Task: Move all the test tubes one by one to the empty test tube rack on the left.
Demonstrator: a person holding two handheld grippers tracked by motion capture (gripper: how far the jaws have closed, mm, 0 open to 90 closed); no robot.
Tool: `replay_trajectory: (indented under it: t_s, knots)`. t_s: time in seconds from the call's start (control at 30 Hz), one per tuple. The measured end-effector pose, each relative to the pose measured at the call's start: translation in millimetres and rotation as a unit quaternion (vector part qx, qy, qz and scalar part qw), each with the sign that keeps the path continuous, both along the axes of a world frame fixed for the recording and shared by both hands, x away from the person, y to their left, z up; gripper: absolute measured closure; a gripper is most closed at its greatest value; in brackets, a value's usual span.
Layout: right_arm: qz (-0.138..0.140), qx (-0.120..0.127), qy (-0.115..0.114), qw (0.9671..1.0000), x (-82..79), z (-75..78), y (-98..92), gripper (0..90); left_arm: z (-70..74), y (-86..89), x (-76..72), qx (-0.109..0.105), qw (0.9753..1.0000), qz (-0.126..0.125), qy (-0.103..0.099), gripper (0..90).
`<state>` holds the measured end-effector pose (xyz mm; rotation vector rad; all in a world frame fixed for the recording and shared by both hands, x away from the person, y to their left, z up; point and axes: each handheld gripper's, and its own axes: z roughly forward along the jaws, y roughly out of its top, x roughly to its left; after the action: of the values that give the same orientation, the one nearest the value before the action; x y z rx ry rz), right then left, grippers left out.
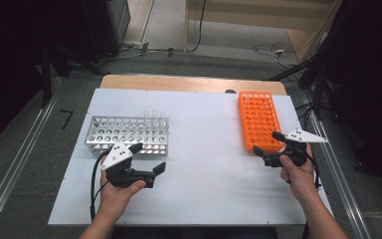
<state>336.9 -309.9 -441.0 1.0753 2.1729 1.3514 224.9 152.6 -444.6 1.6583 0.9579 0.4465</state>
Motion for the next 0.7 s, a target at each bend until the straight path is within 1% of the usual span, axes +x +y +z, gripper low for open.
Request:
replay_trajectory:
  t_s: [0.07,0.1,0.13,0.2,0.27,0.33,0.4,0.53,0.6,0.7]
  knots:
    - [-0.004,0.002,0.002,1.0,7.5,1.9,0.9,0.0,-0.9,0.2,-2.3,-0.003,1.0,0.0,0.002,0.0]
    - [-0.008,0.005,0.003,1.0,11.2,3.0,1.0,2.9,-1.5,0.6,-3.4,0.001,1.0,0.0,0.002,0.0]
    - [-0.015,0.008,0.002,0.9999,15.3,3.9,1.0,4.3,-2.1,0.6,-4.3,0.0,1.0,0.001,0.002,0.0]
    - [-0.021,0.016,0.013,0.9996,24.4,5.2,0.9,5.2,-3.0,0.9,-5.7,0.001,1.0,0.002,0.004,0.0]
    - [-0.039,0.016,0.014,0.999,32.1,6.2,1.5,12.3,-3.4,1.3,-6.4,-0.002,1.0,0.001,0.004,0.0]
    - [-0.047,0.022,0.017,0.9985,38.4,6.7,1.7,15.4,-3.3,1.3,-6.8,-0.001,1.0,0.002,0.003,0.0]
    - [-0.062,0.012,0.021,0.9978,45.2,6.4,2.7,18.1,-3.5,1.5,-6.9,-0.002,1.0,0.002,0.003,0.0]
    - [-0.092,-0.004,0.027,0.9954,59.7,3.8,2.7,27.1,-4.8,0.7,-7.2,0.0,1.0,0.001,0.003,0.0]
    - [-0.098,-0.014,0.027,0.9947,67.0,3.1,2.8,30.0,-4.7,0.6,-7.1,0.002,1.0,0.0,0.005,0.0]
    - [-0.107,-0.019,0.035,0.9934,78.4,2.7,2.9,36.1,-4.6,0.4,-7.0,-0.001,1.0,0.0,0.005,0.0]
